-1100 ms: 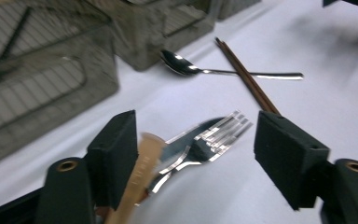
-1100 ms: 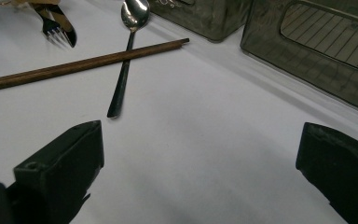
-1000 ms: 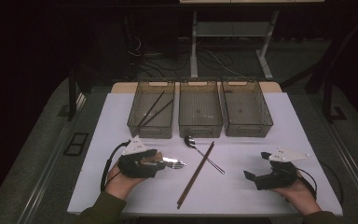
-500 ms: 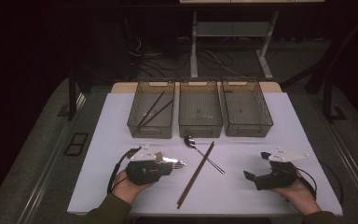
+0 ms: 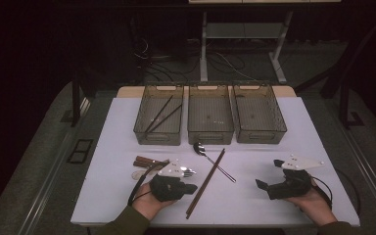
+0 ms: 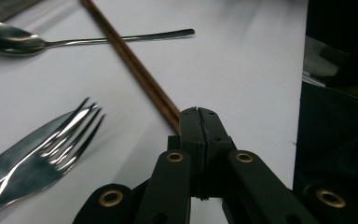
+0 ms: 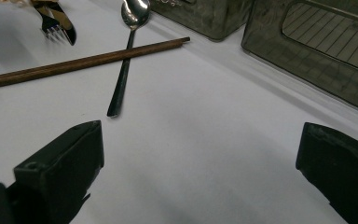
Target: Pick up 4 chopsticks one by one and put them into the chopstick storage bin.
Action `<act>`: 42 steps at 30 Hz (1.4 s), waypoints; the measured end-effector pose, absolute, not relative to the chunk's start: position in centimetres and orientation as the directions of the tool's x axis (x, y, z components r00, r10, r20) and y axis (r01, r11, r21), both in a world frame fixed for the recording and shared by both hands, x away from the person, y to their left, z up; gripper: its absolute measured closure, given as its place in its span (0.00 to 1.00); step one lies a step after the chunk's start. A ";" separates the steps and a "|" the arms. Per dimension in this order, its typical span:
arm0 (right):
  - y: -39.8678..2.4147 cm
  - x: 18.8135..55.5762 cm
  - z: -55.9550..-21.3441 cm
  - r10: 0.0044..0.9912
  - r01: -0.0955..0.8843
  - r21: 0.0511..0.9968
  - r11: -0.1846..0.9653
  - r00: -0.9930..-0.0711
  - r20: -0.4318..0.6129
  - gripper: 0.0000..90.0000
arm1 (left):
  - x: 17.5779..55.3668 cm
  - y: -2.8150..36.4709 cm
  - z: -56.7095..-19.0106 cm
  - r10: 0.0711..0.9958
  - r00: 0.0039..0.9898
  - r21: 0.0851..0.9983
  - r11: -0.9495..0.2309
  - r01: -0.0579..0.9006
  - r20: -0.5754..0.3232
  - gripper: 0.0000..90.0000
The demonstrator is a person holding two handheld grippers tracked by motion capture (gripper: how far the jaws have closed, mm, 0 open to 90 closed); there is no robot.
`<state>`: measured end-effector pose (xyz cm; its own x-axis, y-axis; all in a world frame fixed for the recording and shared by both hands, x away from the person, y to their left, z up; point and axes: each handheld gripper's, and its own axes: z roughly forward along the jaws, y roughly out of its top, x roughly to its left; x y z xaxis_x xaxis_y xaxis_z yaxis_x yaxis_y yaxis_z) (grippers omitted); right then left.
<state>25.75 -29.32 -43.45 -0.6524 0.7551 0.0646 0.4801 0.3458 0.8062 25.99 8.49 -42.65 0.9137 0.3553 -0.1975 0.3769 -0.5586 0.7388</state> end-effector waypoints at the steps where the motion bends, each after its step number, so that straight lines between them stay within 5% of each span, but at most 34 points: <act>1: -29.3 25.8 -43.5 0.755 0.480 0.806 0.346 -0.653 0.065 0.01 | 25.9 8.2 -42.7 0.348 0.916 0.737 -0.564 0.374 -0.199 0.99; 18: -29.3 25.7 -43.4 0.756 0.478 0.807 0.345 -0.652 0.063 0.01 | 25.2 5.6 -44.4 0.276 0.944 0.647 -0.689 0.327 -0.183 0.99; 42: -29.4 25.7 -43.4 0.756 0.477 0.810 0.342 -0.652 0.065 0.01 | 24.0 5.7 -44.2 0.266 0.943 0.634 -0.699 0.332 -0.200 0.99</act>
